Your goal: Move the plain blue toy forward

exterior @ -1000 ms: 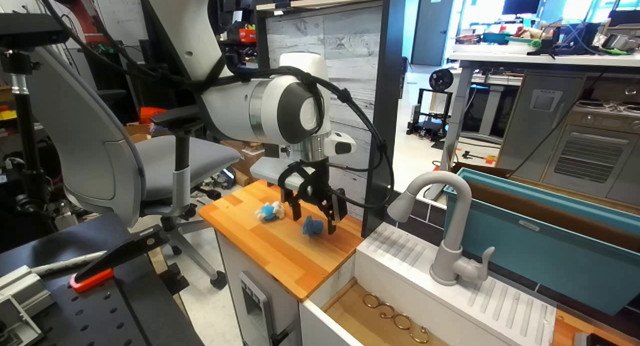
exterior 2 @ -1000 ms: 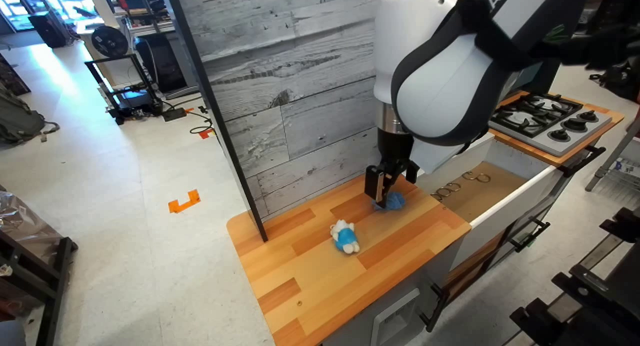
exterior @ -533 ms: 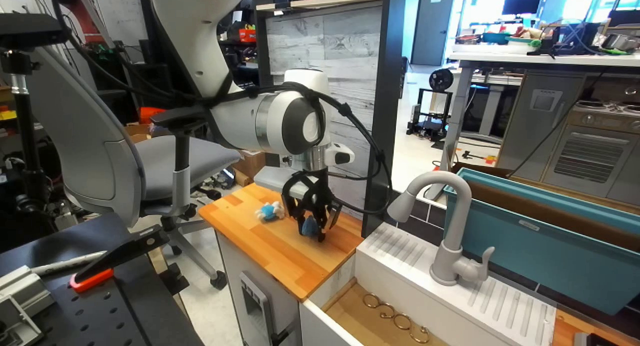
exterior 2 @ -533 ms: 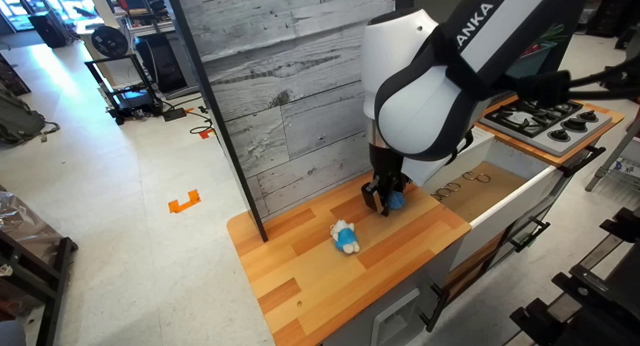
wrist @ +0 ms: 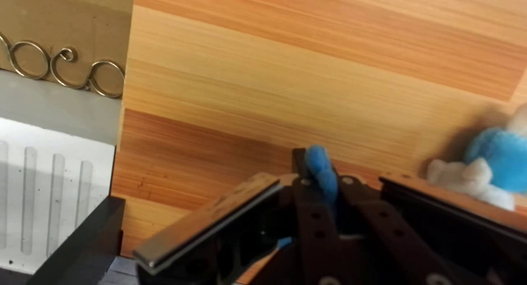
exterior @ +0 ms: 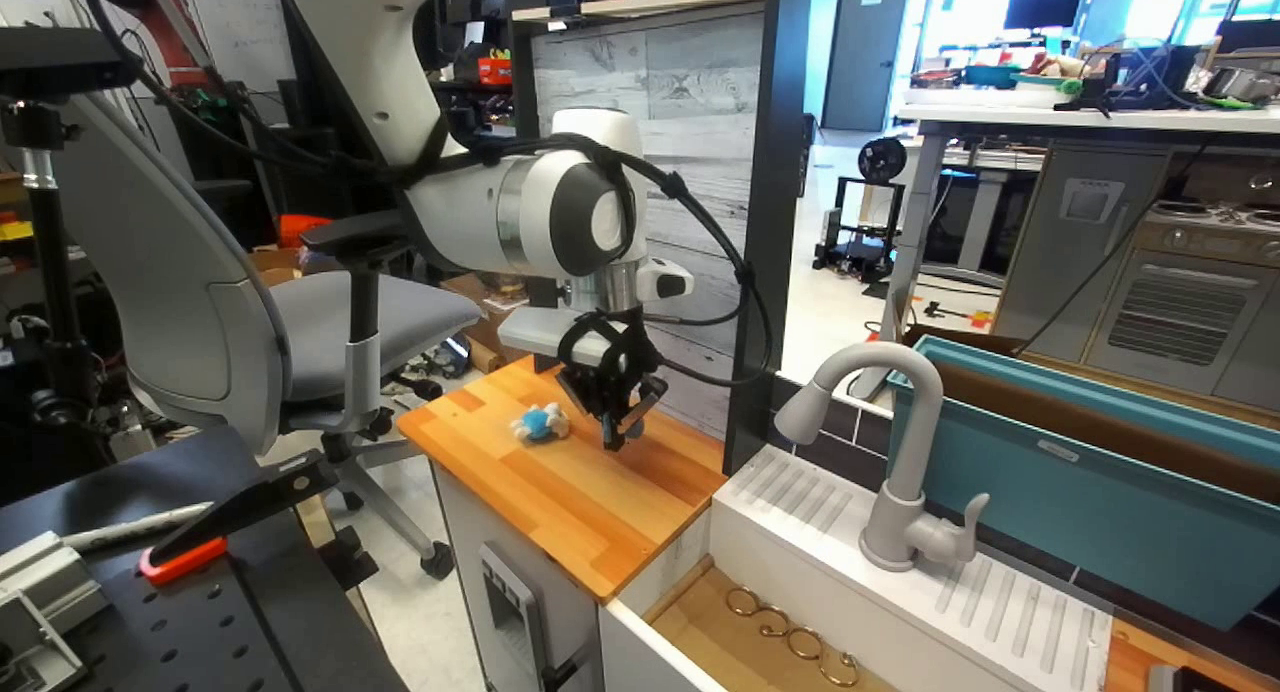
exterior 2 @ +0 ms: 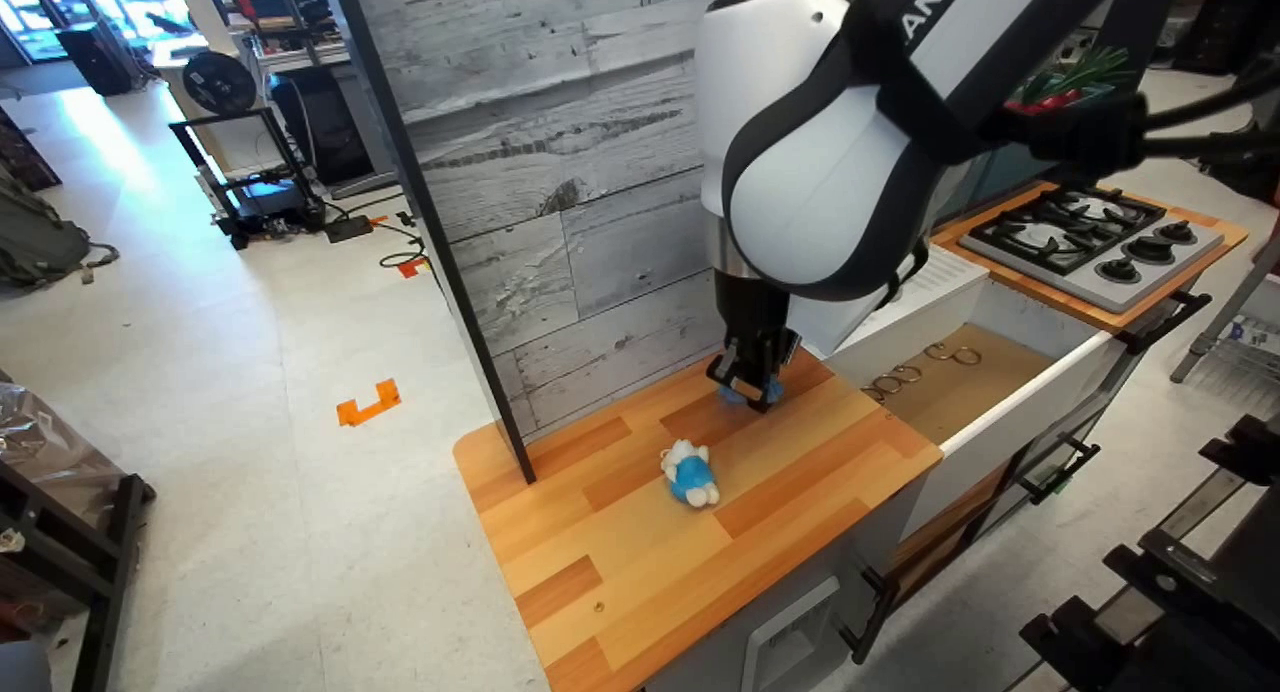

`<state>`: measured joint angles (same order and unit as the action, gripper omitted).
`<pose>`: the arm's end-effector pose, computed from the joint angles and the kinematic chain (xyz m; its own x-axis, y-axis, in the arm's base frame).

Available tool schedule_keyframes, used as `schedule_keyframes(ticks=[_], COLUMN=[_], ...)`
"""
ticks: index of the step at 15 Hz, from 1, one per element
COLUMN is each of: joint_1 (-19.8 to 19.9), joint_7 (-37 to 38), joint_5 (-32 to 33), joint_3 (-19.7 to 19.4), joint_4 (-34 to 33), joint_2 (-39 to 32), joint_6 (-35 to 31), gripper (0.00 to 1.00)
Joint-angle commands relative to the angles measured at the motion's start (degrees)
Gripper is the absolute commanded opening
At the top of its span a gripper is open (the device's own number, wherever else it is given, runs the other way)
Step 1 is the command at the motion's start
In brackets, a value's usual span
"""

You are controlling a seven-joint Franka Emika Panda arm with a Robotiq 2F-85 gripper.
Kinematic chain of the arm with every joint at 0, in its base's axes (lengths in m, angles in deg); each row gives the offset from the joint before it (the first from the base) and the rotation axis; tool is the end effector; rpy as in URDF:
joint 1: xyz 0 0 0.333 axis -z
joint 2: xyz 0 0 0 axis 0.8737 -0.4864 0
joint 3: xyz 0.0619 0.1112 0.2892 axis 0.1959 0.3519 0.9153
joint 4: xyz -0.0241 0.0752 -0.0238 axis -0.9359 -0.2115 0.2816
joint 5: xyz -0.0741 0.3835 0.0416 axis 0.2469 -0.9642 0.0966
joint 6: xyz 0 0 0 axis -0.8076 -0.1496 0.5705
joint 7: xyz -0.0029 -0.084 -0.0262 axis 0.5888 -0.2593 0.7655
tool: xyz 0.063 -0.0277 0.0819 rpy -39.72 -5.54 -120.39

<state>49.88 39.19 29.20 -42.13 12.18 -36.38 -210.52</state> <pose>0.6414 0.1524 0.0148 0.9490 0.3134 -0.0354 0.3150 -0.9472 0.0595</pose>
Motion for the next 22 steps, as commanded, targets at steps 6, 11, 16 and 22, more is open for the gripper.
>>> schedule_keyframes(ticks=[6, 11, 16, 22], joint_1=[-1.3, -0.6, -1.2, -1.6], joint_7=[-1.5, -0.7, 2.0, 3.8], joint_5=[-0.3, -0.9, -0.4, 0.2], joint_3=[0.5, 0.1, -2.5, -5.2], joint_4=[18.8, 24.1, 24.8, 23.3], joint_2=[13.6, 16.1, 13.7, 11.4], joint_6=[-1.4, 0.2, 1.1, 1.1], gripper=[0.01, 0.01, 0.01, 0.01])
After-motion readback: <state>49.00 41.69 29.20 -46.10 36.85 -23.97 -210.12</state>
